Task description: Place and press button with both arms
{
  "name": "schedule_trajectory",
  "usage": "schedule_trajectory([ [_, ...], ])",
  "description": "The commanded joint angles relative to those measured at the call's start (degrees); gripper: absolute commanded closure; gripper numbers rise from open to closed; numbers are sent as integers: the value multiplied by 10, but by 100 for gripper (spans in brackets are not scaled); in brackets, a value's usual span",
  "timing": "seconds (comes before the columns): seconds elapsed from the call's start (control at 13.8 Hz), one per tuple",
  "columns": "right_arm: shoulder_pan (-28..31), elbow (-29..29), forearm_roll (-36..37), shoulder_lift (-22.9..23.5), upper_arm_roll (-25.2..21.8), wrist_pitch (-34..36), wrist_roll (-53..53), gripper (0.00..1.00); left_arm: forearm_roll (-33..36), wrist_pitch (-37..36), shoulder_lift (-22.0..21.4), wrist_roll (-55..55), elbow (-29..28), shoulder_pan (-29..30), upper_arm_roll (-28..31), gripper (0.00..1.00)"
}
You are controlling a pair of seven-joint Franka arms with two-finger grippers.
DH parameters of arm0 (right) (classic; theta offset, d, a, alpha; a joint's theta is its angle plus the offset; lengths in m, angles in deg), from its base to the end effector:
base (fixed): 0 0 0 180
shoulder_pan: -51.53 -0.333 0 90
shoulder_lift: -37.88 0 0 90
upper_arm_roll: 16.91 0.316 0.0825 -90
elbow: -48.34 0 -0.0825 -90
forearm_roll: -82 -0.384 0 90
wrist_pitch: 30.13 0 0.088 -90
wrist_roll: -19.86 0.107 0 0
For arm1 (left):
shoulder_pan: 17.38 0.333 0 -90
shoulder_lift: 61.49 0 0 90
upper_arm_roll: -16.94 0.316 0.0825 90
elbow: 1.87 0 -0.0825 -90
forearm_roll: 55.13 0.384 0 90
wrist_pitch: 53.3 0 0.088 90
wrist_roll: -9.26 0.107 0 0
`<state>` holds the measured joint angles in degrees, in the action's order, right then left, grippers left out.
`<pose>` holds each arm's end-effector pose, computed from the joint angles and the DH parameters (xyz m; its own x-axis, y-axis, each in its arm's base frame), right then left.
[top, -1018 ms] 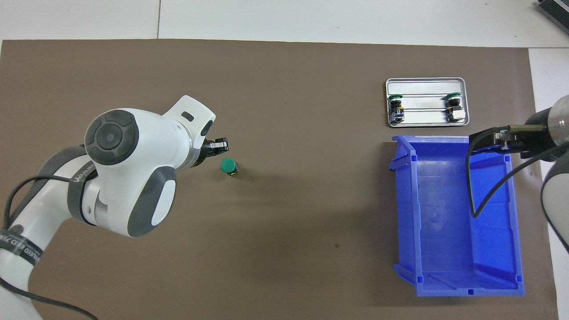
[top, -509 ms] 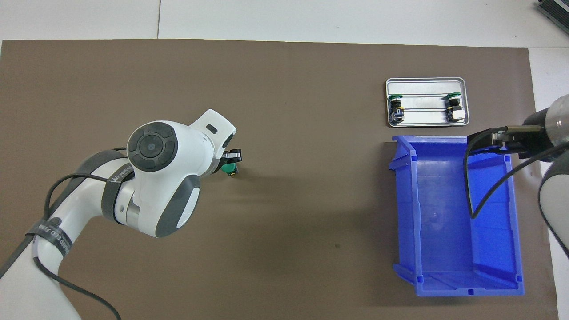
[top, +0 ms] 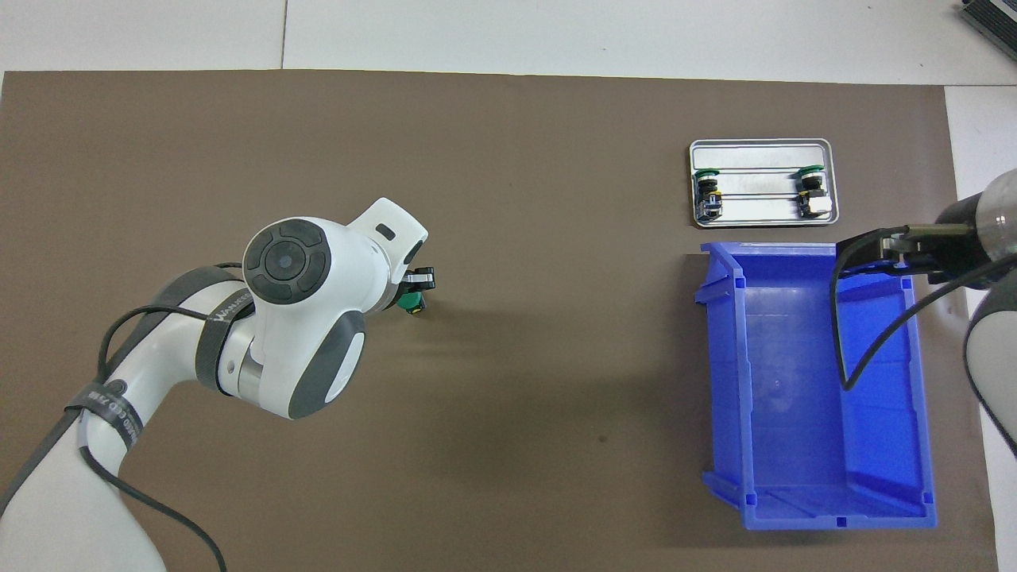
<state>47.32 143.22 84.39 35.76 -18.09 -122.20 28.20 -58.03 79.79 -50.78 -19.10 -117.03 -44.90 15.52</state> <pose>0.5445 0.0243 0.6078 0.9958 -0.0909 -0.0060 -0.0906 -0.9950 0.0422 0.5249 -0.2908 0.3750 0.9957 0.0272 0.0882 0.0183 -0.9949 0.0994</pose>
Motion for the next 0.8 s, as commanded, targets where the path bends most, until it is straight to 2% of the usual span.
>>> schedule_trajectory([
  [0.0, -4, 3, -12, -5, -3, 5, 9, 0, 14, 21, 2, -14, -18, -13, 8, 100],
  [0.51, -5, 3, -12, -5, -1, 0, 11, 0, 25, 56, 21, -14, -43, -13, 9, 100],
  [0.73, -7, 2, -12, -5, -1, 0, 9, 0, 25, 44, 21, -13, -37, -13, 11, 100],
])
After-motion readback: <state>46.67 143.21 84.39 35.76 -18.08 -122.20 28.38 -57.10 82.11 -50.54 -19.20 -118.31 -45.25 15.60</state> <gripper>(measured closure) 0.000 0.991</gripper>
